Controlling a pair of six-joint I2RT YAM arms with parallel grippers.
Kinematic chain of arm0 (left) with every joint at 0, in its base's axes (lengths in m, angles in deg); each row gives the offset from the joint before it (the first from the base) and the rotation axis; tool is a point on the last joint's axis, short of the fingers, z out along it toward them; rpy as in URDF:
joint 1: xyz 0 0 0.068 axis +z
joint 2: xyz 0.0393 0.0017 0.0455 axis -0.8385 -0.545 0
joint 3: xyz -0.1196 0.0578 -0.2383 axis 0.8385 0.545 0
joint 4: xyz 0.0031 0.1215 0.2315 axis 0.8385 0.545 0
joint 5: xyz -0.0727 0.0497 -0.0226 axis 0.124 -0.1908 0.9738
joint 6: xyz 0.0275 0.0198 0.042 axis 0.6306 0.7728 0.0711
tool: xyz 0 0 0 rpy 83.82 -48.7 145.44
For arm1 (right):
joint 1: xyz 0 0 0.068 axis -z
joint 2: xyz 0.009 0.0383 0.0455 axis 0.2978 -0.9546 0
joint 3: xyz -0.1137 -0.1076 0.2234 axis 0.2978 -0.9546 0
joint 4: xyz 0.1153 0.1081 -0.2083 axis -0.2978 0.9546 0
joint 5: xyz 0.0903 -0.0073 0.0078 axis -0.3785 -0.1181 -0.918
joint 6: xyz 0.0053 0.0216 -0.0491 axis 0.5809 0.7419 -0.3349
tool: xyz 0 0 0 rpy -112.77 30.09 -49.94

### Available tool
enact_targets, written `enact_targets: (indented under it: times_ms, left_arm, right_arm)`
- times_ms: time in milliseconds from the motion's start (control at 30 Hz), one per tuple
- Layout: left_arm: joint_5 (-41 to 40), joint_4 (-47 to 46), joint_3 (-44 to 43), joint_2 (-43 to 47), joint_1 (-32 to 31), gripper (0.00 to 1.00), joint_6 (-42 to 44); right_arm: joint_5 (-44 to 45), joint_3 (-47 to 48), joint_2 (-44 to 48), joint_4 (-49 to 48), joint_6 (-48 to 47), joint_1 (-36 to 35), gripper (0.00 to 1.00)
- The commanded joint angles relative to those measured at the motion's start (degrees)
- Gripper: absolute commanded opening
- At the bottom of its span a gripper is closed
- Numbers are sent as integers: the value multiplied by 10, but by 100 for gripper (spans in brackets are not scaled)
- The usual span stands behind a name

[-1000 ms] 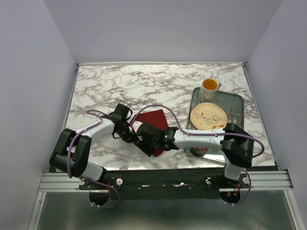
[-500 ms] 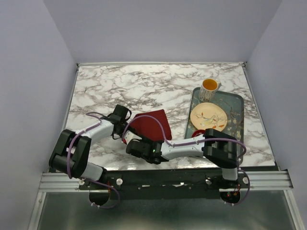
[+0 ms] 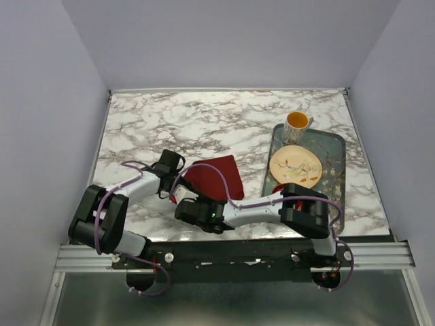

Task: Fold the napkin, place the utensils inside, and roll it up
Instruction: Roll the napkin with the utensil

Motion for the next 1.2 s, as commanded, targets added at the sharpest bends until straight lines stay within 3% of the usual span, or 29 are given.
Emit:
enact_targets:
  times_ms: [0, 133, 300, 400, 467, 533, 700, 867, 1167]
  left_arm:
    - [-45, 29, 36, -18, 1, 19, 5]
    - [-44, 32, 31, -20, 1, 19, 5]
    - [-45, 31, 37, -16, 4, 20, 2]
    - [-45, 31, 34, -14, 3, 21, 5]
    - [-46, 37, 31, -9, 5, 27, 7]
    - [-51, 50, 19, -4, 5, 34, 19]
    - [-96, 83, -29, 52, 5, 67, 71]
    - [-115, 96, -40, 120, 8, 70, 96]
    - [-92, 88, -30, 139, 8, 70, 115]
  right_arm:
    - [10, -29, -13, -12, 25, 2, 44]
    - [7, -38, -15, -15, 37, 11, 35]
    - [-25, -57, 6, -31, 46, 30, 14]
    - [-73, -73, 29, -44, 43, 46, 6]
    - [-126, -91, 46, -72, 39, 58, 1]
    - [-174, -103, 70, -77, 39, 69, 1]
    - [-353, -119, 105, -80, 65, 134, 0]
    - [-594, -158, 127, -130, 100, 220, 1]
    - [-835, -151, 26, -234, 129, 301, 1]
